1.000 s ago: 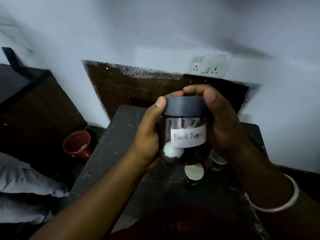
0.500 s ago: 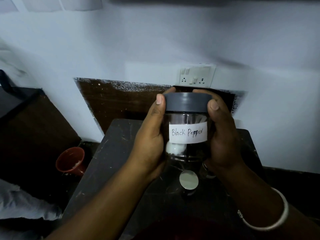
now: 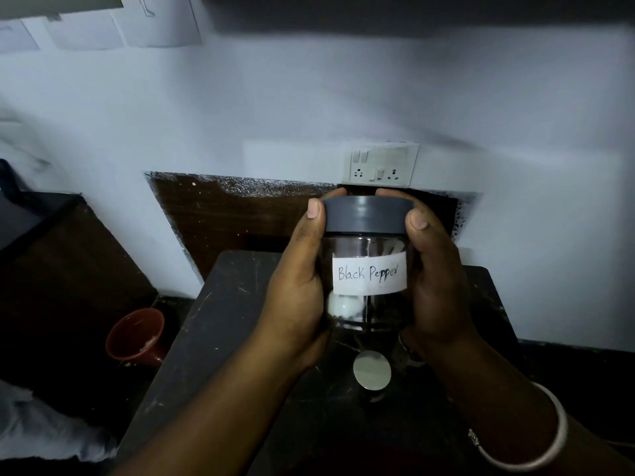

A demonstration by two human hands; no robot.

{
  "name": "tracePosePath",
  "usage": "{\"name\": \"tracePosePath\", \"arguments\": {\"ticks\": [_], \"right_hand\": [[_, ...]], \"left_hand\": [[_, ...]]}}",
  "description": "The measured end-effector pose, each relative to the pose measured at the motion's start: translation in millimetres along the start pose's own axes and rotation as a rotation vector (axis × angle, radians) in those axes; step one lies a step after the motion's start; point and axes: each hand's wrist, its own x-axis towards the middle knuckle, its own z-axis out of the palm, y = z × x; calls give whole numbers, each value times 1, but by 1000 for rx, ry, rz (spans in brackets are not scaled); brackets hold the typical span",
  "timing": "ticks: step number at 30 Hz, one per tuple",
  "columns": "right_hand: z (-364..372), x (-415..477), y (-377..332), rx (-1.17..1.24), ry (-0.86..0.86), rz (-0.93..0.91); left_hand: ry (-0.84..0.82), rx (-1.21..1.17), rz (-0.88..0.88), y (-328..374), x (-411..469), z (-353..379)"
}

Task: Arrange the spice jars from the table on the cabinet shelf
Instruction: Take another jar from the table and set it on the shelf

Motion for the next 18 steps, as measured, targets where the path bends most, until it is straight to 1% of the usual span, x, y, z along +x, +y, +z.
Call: {"name": "tracePosePath", "arguments": {"ticks": [6,10,14,16,18], "right_hand": [[-1,5,-3,-43,0,-2],[2,12,-11,-89,7,8],[9,24,-29,-191,-88,-21],[13,33,-43,-293,-96,-40],[16,44,-57,-466,-81,-77]], "left_hand": [[-20,-6,-10,2,5,2],[5,20,-8,9,12,6],[27,86,46,24,27,13],[19,114,92,34,37,18],[-1,146,141,44,47,24]]}}
